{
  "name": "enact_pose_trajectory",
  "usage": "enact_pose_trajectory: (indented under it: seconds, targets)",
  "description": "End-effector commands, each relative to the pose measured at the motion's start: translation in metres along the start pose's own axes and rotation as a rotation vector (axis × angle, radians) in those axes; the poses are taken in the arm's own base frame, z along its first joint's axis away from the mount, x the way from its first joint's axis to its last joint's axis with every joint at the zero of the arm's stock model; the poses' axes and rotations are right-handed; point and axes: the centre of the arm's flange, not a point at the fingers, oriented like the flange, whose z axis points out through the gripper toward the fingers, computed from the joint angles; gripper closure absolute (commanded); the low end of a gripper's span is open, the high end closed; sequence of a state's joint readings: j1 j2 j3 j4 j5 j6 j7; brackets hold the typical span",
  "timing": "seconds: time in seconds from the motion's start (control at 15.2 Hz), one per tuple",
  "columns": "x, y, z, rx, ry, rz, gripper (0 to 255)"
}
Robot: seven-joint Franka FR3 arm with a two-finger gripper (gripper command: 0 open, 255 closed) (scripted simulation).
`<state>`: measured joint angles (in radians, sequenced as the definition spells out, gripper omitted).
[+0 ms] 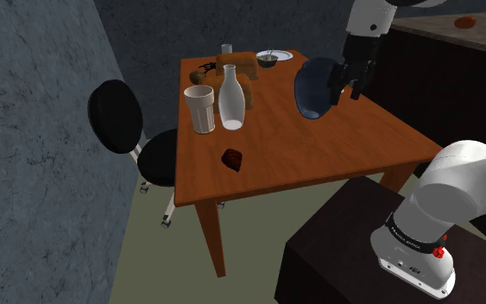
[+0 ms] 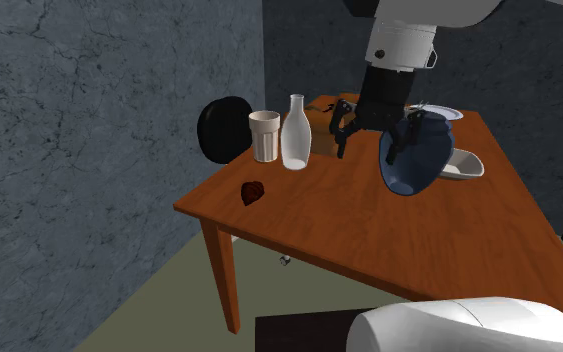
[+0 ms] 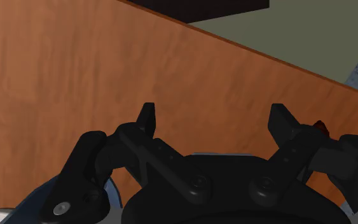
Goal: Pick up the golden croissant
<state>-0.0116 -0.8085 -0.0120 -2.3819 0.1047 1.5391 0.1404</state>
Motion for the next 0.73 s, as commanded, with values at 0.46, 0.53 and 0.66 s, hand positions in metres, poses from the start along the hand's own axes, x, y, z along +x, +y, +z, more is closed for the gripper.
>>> enact_pose_trajectory:
  seconds: [0.46,0.53,0.66]
  targets:
    - [0.083,-0.042,0.043,0.052,-0.109,-0.084,0]
    - [0.094,-0.049,0.050,0.060,-0.125,-0.096,0]
    - [0.115,-0.063,0.064,0.075,-0.156,-0.120,0]
